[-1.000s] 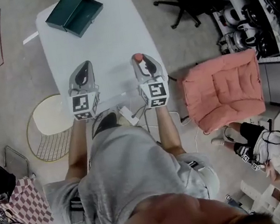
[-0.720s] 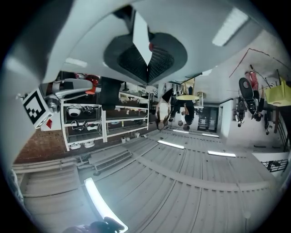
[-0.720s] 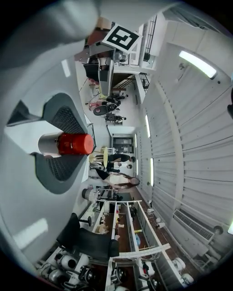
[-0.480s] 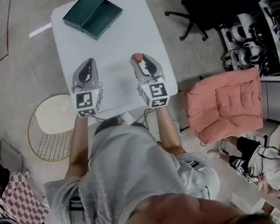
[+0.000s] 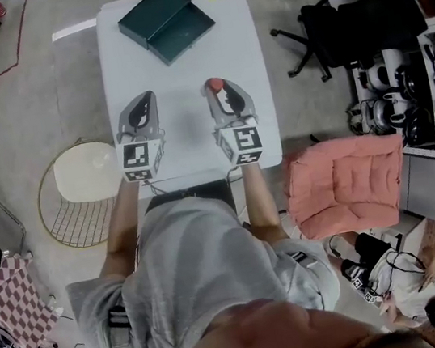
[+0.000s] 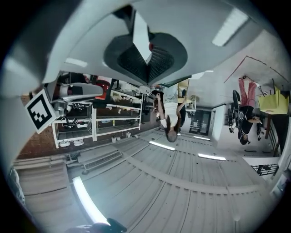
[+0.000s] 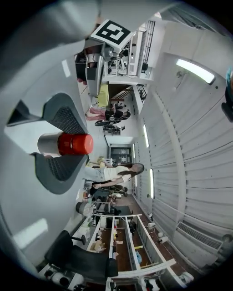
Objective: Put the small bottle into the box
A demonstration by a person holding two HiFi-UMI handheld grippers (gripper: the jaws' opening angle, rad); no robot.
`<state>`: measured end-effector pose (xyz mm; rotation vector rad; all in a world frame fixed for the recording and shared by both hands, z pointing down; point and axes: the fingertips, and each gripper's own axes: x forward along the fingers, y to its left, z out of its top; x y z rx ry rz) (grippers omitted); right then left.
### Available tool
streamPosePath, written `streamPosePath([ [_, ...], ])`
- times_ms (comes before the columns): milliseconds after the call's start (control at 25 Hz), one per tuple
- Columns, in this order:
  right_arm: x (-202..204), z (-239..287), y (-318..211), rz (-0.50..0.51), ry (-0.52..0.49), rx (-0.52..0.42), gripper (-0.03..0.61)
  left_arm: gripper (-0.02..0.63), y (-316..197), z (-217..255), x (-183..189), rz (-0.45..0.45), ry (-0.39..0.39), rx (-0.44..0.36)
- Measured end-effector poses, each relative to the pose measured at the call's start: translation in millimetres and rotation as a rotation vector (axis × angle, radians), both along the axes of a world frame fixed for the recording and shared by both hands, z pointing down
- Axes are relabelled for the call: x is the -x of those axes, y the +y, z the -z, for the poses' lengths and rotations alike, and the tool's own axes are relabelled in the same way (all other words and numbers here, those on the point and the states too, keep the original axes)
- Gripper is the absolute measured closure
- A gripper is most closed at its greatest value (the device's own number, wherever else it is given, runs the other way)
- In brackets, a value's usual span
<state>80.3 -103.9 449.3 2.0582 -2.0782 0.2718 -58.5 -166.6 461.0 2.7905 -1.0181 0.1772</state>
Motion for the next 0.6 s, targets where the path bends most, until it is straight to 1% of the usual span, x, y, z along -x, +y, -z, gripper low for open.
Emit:
streamPosePath([
  [240,2,-15,-33,0.04,-0.001,0.026,0.439,0.603,-17,-11,4,0.027,-0.01,0.025],
  [400,1,-19,-58,0.055,-0.007,0.007,0.439,0.603,-35,-25,8,0.055,-0.023,0.046],
  [600,-11,-28,-85,0.077,-0.028,-0.005,0.439,0.603,-51,-38,1,0.088,-0.047,0.059],
])
